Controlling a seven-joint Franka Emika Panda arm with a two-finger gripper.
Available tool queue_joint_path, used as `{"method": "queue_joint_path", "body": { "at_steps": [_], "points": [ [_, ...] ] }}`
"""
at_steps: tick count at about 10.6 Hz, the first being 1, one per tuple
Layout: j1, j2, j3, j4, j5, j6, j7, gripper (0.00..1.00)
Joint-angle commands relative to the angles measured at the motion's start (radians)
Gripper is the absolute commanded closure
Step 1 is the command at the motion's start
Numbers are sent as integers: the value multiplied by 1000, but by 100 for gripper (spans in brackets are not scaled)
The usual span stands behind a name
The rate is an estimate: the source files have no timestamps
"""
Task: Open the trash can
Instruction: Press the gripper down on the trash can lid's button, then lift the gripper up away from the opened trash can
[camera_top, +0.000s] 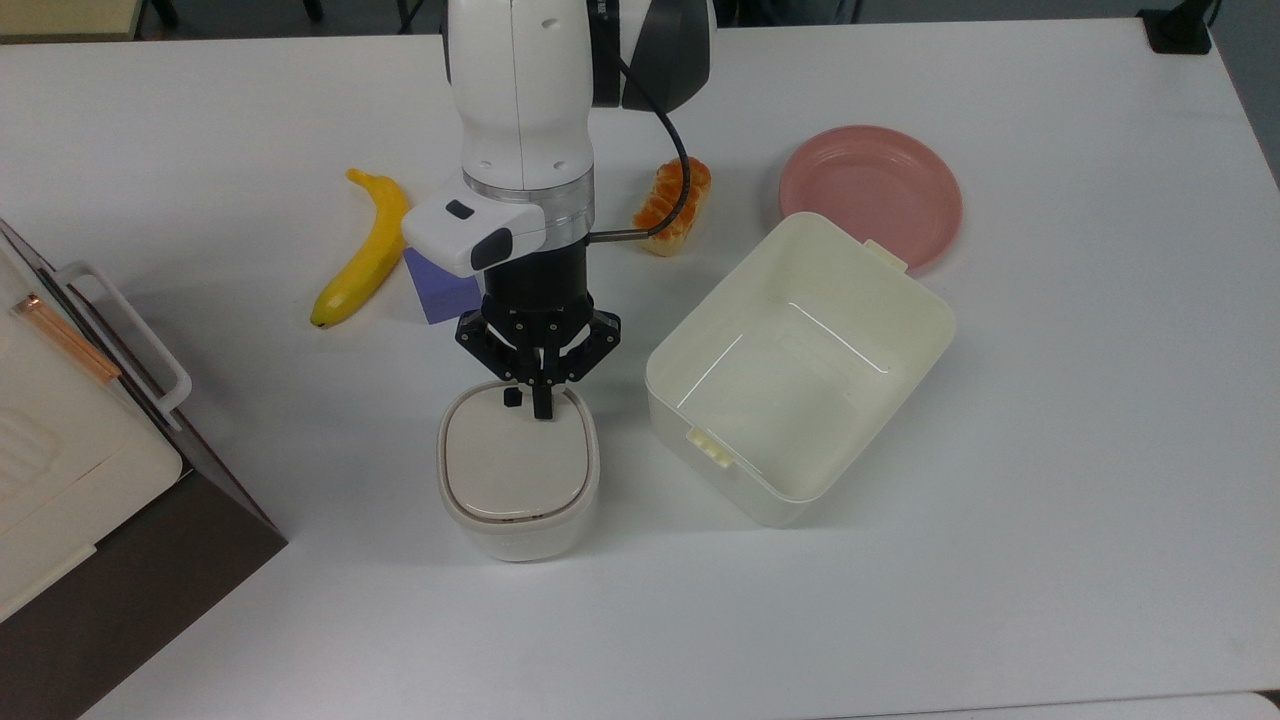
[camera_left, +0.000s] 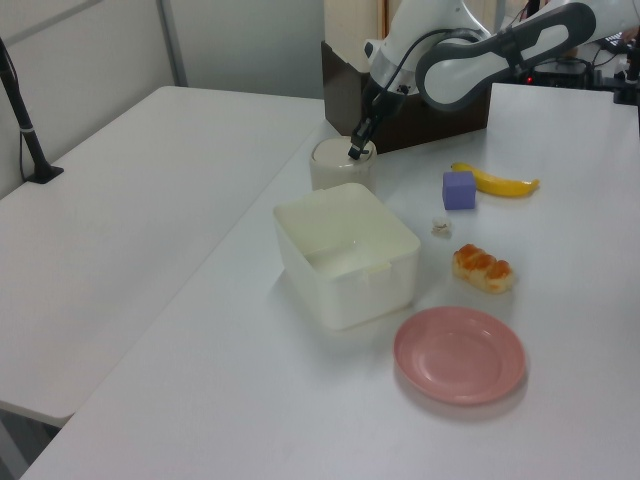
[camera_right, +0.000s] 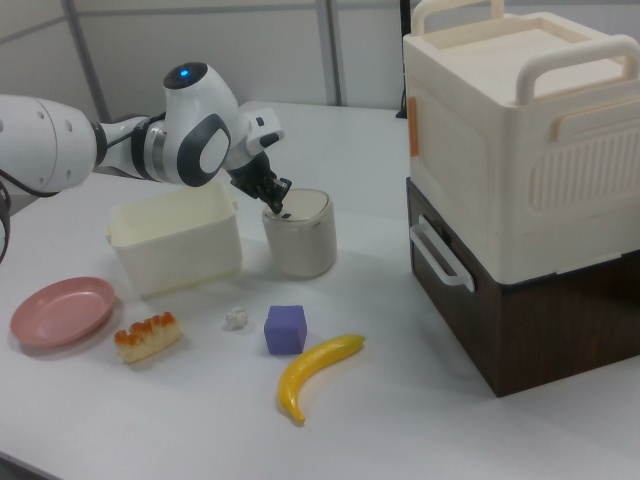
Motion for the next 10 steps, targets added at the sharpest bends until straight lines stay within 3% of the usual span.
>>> {"method": "queue_joint_path", "body": {
  "at_steps": [1, 2, 4, 5, 6, 7, 8, 10],
  "points": [
    [10, -19, -21, 3, 19, 0, 16, 100],
    [6, -63, -21, -2, 22, -17, 17, 100],
    [3, -147, -23, -2, 22, -219, 9, 98],
    [3, -189, -23, -3, 21, -312, 6, 82],
    [1, -221, -23, -3, 18, -406, -1, 61],
    [0, -249, -24, -3, 15, -492, -16, 23],
    [-5, -273, -24, -3, 12, -573, -18, 0],
    [-10, -313, -16, -3, -4, -690, -20, 0]
  ]
}}
